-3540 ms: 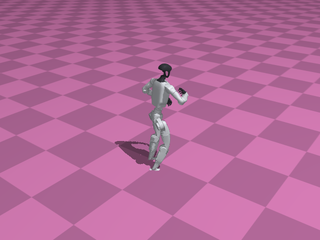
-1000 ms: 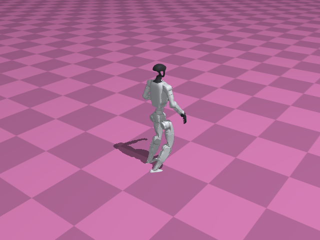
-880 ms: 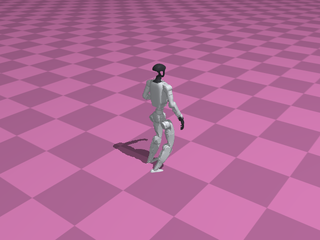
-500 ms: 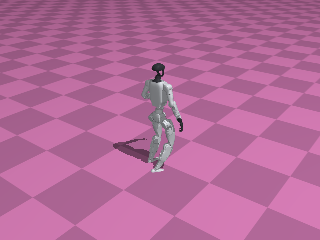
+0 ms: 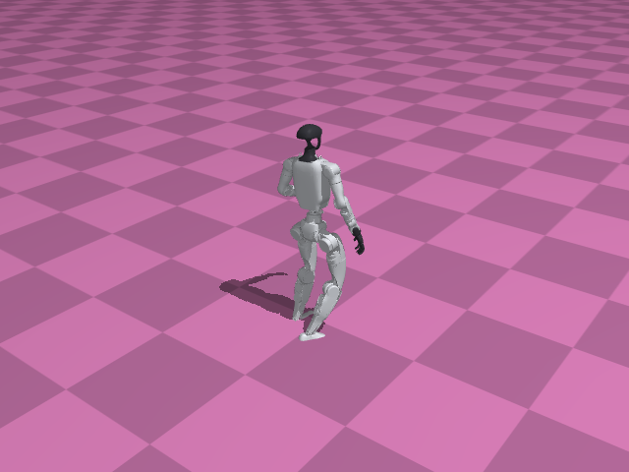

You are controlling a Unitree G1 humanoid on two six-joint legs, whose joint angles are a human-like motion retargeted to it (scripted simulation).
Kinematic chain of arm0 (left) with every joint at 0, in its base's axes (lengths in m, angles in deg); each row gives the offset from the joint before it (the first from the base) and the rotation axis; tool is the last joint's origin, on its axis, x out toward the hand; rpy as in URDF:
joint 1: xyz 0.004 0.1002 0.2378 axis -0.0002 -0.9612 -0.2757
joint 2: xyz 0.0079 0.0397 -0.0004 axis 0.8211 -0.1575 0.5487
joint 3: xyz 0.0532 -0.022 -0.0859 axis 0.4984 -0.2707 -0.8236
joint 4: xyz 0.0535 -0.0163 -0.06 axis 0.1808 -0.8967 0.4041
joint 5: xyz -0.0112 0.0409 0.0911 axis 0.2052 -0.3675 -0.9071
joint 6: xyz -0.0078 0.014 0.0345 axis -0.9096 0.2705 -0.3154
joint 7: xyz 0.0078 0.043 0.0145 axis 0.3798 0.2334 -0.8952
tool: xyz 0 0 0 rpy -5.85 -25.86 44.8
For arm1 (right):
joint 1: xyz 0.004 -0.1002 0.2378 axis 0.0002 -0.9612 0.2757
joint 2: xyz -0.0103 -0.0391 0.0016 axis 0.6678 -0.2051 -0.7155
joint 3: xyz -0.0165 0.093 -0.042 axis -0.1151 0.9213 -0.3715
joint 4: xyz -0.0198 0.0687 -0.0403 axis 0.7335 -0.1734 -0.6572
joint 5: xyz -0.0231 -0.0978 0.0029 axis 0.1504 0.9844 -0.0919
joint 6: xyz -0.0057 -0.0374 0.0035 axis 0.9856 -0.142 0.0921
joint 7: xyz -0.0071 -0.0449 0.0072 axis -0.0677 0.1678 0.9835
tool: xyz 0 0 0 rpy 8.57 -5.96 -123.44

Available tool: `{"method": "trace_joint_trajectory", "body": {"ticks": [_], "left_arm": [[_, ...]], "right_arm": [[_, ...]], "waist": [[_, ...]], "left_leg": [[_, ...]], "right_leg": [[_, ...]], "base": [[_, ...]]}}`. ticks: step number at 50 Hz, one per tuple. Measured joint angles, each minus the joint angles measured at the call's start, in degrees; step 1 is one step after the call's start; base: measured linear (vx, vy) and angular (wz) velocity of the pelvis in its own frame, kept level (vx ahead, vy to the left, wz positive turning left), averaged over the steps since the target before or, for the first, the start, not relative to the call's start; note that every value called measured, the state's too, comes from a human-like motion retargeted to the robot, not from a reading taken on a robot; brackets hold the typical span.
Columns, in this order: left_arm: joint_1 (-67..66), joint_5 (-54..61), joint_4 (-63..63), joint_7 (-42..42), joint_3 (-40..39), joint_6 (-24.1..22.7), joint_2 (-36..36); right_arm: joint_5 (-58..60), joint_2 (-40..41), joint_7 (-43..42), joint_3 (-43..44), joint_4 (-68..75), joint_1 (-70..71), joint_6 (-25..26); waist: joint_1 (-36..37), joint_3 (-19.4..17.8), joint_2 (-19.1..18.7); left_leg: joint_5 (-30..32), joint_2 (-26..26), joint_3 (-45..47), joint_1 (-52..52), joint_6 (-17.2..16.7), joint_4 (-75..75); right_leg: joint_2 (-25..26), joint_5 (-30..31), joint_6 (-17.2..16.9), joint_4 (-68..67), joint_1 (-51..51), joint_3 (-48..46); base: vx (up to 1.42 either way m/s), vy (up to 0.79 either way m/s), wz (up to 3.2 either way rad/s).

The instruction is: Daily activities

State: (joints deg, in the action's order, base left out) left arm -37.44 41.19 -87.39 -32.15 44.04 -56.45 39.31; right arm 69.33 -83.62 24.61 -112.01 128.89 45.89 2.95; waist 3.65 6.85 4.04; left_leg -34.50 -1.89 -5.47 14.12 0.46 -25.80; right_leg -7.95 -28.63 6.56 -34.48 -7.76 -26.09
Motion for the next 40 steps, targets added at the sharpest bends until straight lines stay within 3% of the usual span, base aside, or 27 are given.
{"method": "trace_joint_trajectory", "body": {"ticks": [20,40], "left_arm": [[2.1,-1.3,-2.2,2.0,4.2,-0.7,-1.1],[1.7,0.9,0.0,6.6,15.5,-4.1,2.4]], "right_arm": [[-0.1,0.0,0.3,-1.6,1.7,-2.4,-0.4],[0.5,-1.1,3.3,-6.7,-0.2,-5.1,-2.5]], "waist": [[-0.8,2.3,0.9],[-0.9,5.2,1.0]], "left_leg": [[3.3,-1.8,-2.5,-0.2,-1.1,5.6],[7.4,-2.3,-4.4,-0.8,-3.3,12.4]], "right_leg": [[-1.8,1.2,0.5,-0.6,-0.6,-2.5],[-2.4,2.2,1.1,-0.5,-1.6,-4.4]], "base": [[0.01,0.02,0.23],[0.00,0.00,0.08]]}}
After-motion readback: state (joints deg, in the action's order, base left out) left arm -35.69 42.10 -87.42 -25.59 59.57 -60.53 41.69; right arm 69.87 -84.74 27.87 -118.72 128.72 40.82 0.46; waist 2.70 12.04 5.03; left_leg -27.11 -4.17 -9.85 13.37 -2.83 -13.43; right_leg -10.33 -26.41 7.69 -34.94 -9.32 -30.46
